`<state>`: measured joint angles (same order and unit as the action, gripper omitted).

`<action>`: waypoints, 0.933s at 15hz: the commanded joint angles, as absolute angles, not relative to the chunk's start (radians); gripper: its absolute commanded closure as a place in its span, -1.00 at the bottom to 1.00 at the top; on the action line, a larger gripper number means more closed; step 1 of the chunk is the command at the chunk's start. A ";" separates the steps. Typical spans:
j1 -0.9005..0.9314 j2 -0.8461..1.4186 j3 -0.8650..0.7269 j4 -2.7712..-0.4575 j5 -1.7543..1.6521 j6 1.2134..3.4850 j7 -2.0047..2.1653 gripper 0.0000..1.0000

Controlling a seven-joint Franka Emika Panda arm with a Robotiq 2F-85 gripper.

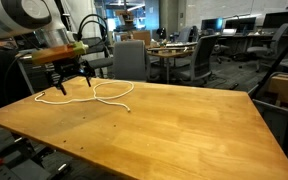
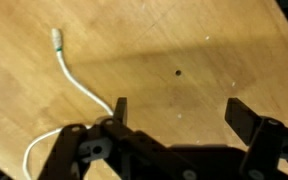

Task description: Make a knot with the cord

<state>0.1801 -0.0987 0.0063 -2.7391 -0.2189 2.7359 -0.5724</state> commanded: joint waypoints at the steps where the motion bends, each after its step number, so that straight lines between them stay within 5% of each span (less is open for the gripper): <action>1: 0.160 -0.081 0.029 -2.737 -0.176 2.720 -0.608 -1.00; 8: 0.136 0.108 0.007 -2.670 -0.335 3.027 -0.501 -1.00; 13: 0.178 0.275 -0.141 -2.559 -0.500 3.080 -0.497 -1.00; 14: 0.147 0.209 -0.071 -2.625 -0.422 3.053 -0.524 -1.00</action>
